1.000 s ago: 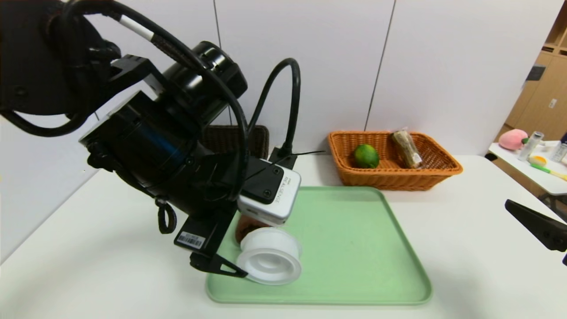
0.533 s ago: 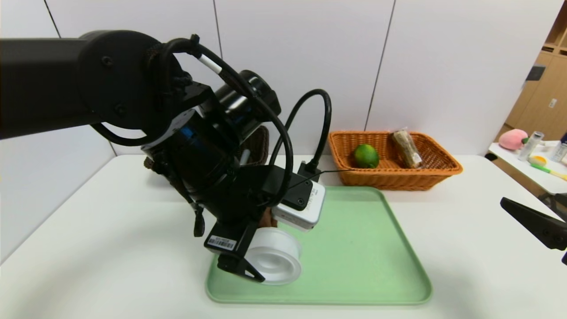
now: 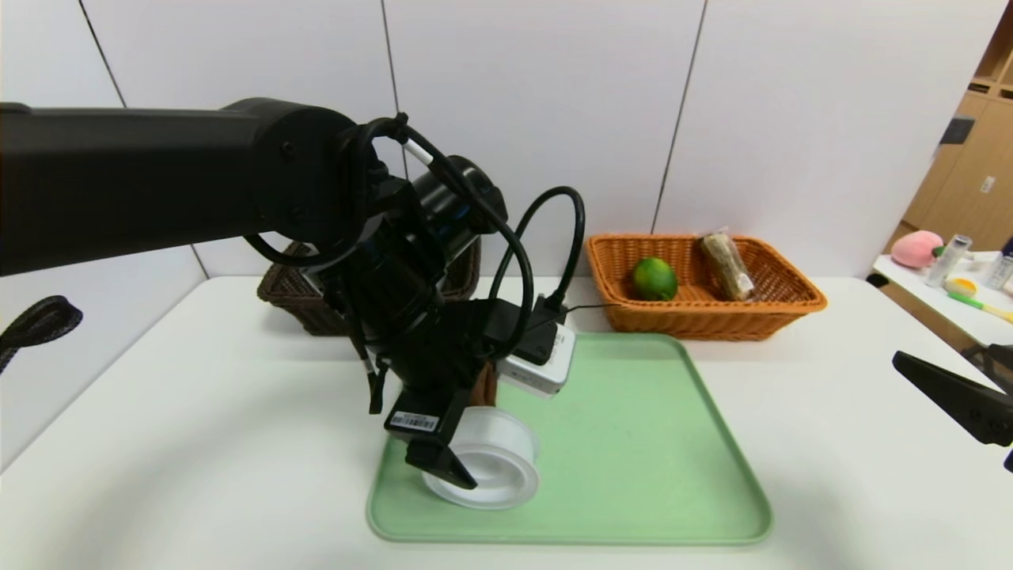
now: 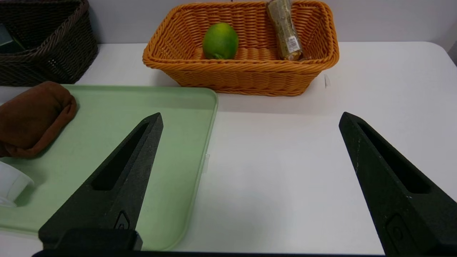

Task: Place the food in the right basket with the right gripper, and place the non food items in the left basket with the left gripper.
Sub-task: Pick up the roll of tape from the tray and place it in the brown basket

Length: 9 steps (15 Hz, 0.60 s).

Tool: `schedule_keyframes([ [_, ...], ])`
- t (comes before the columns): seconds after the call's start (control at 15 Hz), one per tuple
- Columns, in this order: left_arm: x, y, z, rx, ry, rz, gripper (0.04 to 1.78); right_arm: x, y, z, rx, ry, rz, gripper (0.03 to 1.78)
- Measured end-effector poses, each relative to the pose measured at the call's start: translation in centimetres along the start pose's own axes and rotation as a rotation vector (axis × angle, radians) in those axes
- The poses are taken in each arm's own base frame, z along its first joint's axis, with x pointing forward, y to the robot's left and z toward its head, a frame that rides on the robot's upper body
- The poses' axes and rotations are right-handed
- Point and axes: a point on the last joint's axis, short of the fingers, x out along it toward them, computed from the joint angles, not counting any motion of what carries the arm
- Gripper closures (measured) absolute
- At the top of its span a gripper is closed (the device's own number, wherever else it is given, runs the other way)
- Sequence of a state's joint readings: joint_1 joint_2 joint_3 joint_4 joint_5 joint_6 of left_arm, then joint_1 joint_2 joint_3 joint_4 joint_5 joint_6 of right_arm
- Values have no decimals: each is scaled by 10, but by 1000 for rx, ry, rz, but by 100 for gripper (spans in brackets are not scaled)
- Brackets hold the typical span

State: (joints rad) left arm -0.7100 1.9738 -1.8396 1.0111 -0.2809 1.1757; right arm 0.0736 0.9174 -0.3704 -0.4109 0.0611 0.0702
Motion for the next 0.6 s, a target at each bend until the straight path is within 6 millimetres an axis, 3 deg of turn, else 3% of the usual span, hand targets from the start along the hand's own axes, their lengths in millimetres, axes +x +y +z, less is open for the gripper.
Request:
schedule_keyframes([
  [0.6, 20, 3, -9, -28, 10, -63, 13, 0, 1, 4, -4, -11, 12, 11],
])
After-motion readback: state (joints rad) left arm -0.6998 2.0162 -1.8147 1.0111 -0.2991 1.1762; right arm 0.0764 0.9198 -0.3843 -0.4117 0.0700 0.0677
